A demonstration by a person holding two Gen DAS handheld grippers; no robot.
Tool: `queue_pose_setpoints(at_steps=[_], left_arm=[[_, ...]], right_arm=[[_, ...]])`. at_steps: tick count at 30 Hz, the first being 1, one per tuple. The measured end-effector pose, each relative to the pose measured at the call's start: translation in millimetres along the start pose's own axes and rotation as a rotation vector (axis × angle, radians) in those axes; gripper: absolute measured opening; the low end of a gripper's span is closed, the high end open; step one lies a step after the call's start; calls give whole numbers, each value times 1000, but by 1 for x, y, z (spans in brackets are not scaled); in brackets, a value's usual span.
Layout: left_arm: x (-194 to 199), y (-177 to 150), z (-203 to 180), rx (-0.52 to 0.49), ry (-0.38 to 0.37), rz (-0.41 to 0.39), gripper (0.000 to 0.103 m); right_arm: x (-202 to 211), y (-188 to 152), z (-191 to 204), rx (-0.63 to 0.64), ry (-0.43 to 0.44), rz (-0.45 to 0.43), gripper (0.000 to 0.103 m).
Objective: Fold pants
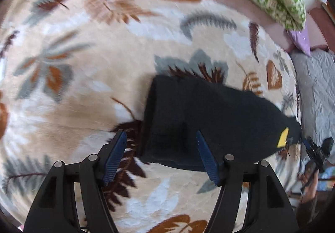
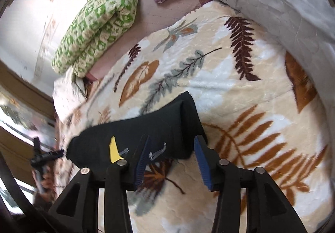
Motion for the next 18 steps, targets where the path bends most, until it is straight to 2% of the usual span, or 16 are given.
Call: queue_pose_setpoints(at_steps=[7, 10, 12, 13, 15, 16, 17, 18], left_arm=[[-20, -4, -16, -21, -31, 40, 68], [-22, 1, -21, -44, 5, 34, 68], [-20, 4, -22, -32, 7, 12, 67], [-17, 5, -22, -23, 12, -8, 61], [-13, 5, -20, -12, 34, -34, 45], [-15, 3, -19, -6, 53, -25, 32], [-17, 2, -18, -1, 61, -15, 28], [-19, 1, -17, 8, 62, -8, 28]], right_arm=[[-18, 5, -9, -57, 19, 22, 48], [-30, 6, -2, -81, 72, 37, 48], [-36, 6, 5, -55, 66, 43, 48], [-40, 7, 9, -31, 44, 45, 47], [-45, 7, 19, 42, 5, 60, 21], [-48, 7, 25, 95, -29, 69, 5], [-50, 8, 31, 143, -56, 74, 5], [-49, 9, 35, 166, -70, 73, 5]])
Point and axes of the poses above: each gripper's, at about its wrist camera, not at the fingertips, and x roughly against the way its jaws point, z to its left, y to its top, the point moved 6 cm from there along -x, roughly the way its jaws point, and after that the axes turned 6 degrees about -y, right-handed, at the moved point
